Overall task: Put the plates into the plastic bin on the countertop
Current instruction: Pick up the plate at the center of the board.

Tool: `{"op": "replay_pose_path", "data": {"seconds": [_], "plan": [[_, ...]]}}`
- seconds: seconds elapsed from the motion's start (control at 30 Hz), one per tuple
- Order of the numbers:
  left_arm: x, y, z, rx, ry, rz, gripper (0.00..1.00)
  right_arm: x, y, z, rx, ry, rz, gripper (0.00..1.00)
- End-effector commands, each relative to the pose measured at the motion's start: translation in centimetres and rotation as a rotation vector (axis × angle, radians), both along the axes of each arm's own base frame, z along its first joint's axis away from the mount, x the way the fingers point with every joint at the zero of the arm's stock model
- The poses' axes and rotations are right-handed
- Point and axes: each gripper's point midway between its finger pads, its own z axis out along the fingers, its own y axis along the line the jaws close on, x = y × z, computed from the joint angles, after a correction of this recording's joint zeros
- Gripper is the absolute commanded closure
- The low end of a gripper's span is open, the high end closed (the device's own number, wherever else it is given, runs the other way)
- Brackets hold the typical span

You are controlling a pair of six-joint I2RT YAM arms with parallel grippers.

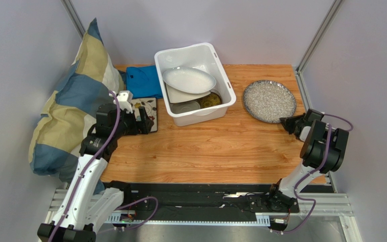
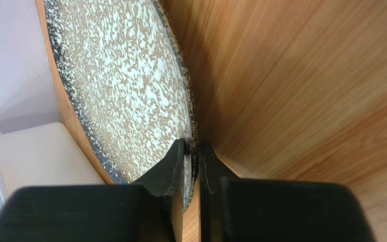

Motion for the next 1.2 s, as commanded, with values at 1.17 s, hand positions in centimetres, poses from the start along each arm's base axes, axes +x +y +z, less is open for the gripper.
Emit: {"op": "replay_pose_path", "data": {"seconds": [1.17], "plan": [[-0.1,-0.1,1.6,-0.014,-0.071,-0.015,0.04,-5.6,4.6,23.4,-0.252,-0.433,0.122,1.0]]}}
